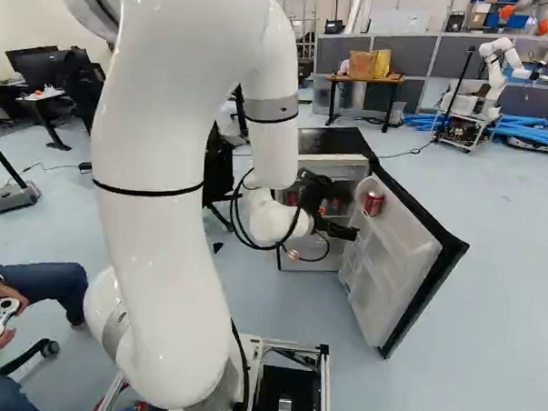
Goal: Grab a drink from the fridge
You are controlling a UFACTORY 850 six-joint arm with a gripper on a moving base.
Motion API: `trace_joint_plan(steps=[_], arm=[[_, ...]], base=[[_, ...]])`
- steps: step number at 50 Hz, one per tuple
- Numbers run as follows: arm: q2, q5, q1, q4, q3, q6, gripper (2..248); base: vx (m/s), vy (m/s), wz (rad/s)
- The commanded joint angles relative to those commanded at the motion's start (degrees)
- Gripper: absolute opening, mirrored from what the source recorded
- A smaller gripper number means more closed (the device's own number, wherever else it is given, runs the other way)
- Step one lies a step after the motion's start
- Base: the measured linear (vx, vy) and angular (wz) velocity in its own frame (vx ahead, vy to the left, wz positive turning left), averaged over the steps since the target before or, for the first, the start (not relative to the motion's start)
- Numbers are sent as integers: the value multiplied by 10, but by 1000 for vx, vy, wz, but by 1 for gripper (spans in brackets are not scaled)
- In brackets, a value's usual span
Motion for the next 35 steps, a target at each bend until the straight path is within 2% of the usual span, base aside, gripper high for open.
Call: trace_joint_plan(steps=[35], arm=[[-76, -14, 0, -211, -32, 0, 247]], base=[[0, 0, 0]])
